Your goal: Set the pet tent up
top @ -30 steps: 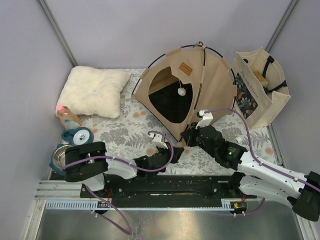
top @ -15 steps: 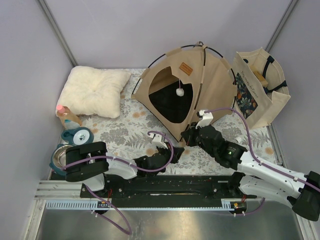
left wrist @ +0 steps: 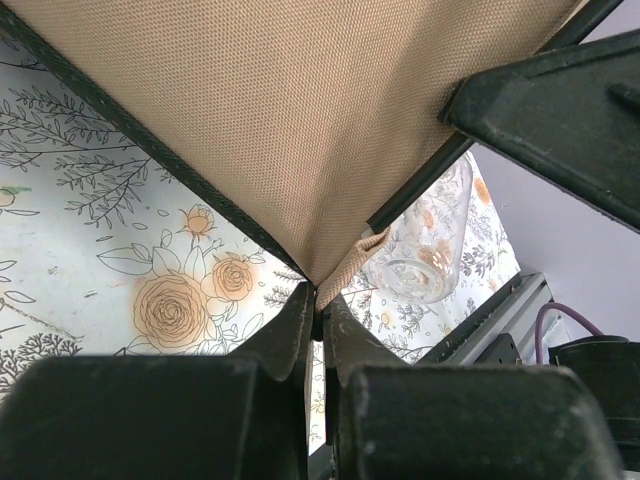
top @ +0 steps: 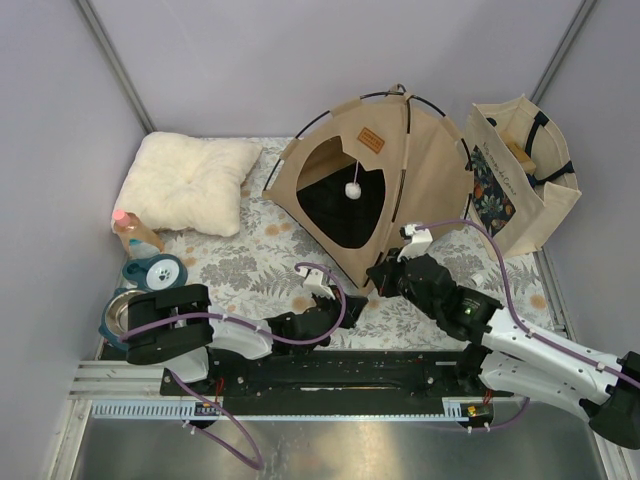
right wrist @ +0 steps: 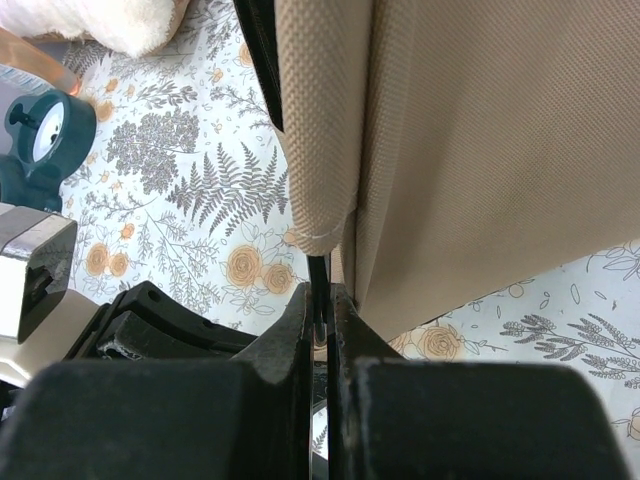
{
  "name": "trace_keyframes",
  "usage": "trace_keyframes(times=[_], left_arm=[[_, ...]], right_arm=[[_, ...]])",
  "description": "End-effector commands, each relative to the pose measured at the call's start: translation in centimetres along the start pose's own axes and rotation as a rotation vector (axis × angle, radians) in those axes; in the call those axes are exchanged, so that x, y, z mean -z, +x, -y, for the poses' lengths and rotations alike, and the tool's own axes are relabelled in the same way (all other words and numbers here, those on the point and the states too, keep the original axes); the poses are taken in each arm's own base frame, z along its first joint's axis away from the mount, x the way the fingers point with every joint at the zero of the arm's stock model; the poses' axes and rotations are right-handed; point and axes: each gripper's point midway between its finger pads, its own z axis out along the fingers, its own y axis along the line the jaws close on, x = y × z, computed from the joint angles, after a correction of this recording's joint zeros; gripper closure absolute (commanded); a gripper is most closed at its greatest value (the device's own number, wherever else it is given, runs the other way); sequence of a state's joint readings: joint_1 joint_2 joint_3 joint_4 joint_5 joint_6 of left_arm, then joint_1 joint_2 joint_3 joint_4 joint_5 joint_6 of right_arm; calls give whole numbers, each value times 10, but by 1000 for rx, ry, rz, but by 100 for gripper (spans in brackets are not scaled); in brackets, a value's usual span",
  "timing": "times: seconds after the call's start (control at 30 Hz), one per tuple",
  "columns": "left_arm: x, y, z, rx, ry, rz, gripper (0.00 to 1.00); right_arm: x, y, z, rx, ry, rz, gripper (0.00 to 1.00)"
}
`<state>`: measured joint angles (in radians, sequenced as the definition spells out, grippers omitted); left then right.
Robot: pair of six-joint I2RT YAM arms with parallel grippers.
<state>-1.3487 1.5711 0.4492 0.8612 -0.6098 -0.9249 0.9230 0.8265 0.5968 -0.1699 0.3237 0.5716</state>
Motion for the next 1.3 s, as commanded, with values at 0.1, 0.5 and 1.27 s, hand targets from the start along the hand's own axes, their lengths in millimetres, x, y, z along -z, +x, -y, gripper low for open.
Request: trace_keyframes(times=[0.1, 0.5, 1.27], left_arm=[[34, 57, -54, -192, -108, -239, 100], [29, 47, -49, -245, -119, -205, 100], [29, 49, -34, -478, -143, -159, 100]], right_arm=[[2, -76, -8, -106, 10, 295, 100], [-2, -48, -14, -100, -73, 217, 100], [7, -76, -33, -147, -120, 264, 100]])
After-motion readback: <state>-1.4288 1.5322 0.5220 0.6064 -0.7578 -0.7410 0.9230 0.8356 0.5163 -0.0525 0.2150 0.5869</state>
